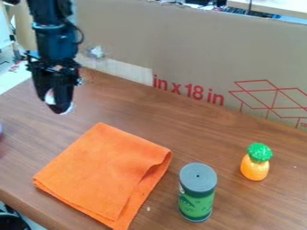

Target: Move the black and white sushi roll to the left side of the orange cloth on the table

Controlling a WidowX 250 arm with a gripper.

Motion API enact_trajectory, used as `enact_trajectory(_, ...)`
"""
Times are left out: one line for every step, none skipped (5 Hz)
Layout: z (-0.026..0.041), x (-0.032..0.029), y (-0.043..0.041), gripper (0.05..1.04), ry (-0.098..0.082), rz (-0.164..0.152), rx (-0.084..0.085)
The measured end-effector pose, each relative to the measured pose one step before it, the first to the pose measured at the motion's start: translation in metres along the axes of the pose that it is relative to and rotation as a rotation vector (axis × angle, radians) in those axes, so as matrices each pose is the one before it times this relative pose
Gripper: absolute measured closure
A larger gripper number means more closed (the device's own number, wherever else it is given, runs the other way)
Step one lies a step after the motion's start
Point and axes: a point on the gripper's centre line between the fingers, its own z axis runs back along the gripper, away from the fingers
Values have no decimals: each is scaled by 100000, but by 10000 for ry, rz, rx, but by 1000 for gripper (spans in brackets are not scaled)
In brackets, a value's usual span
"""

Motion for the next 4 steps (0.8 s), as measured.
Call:
enact_trajectory(-1040,-1950,1954,548,339,824,-267)
enact_trajectory(-2132,40,721,547,590,137,-166)
enact_trajectory(-2780,152,421,548,1013,202,-99)
enact_trajectory(-1178,809,633,547,555,98,-51)
